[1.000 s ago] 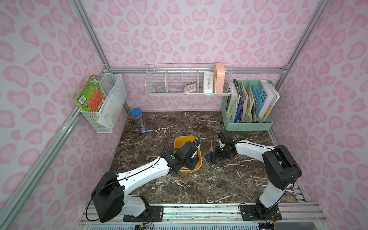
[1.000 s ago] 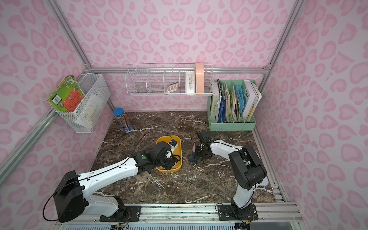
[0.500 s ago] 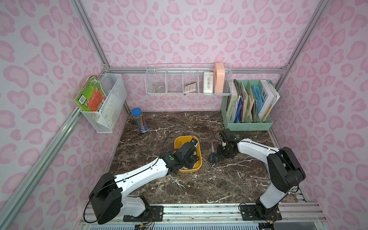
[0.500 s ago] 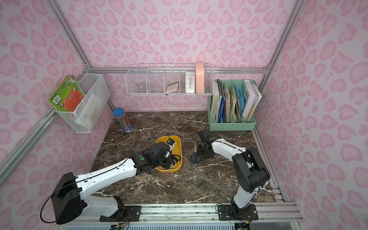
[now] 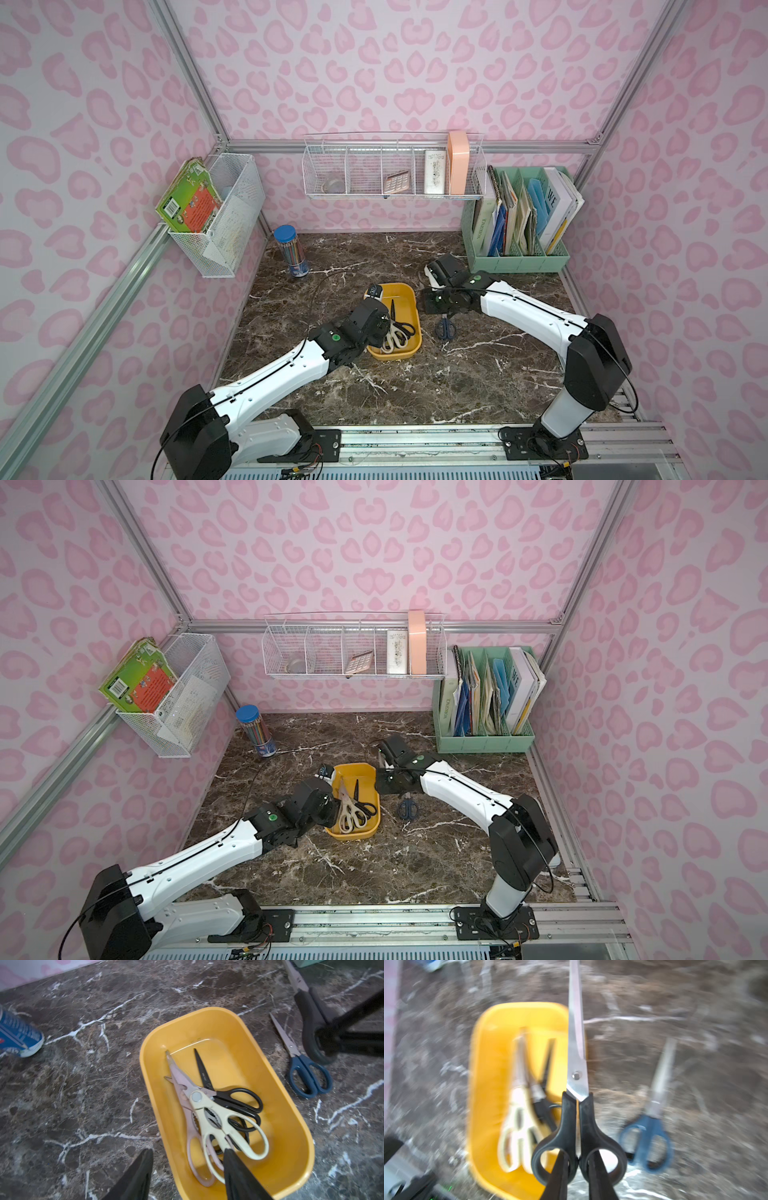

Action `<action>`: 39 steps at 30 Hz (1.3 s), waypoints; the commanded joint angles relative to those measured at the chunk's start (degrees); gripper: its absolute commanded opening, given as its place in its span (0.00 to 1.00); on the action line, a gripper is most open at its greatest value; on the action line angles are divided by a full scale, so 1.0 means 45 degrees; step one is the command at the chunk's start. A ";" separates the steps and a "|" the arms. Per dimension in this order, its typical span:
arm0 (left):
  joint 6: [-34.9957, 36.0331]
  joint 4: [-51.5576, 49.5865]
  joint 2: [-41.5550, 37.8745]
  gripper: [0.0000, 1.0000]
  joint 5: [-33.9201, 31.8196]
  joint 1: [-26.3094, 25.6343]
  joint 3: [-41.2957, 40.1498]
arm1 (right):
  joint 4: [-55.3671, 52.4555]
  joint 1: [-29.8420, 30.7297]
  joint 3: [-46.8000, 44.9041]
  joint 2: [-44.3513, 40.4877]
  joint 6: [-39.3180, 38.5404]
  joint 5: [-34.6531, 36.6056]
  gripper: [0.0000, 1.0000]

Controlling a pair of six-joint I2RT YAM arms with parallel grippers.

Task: Put the scissors into the storage box
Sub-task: Place the scissors in the storage box.

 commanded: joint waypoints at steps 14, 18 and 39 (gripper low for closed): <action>-0.2126 -0.0687 -0.1791 0.59 -0.0213 0.1720 -0.1568 | -0.0817 0.1451 0.1544 0.3185 -0.0414 -0.0266 0.10; -0.2217 -0.0682 -0.1532 0.59 -0.0076 0.1739 -0.1490 | -0.0918 0.1358 0.1765 0.3442 -0.0440 -0.0097 0.30; 0.0423 0.1869 -0.1017 0.62 0.3761 0.1247 -0.0629 | 0.0069 -0.2486 -0.3144 -0.0408 -0.0684 0.0299 0.34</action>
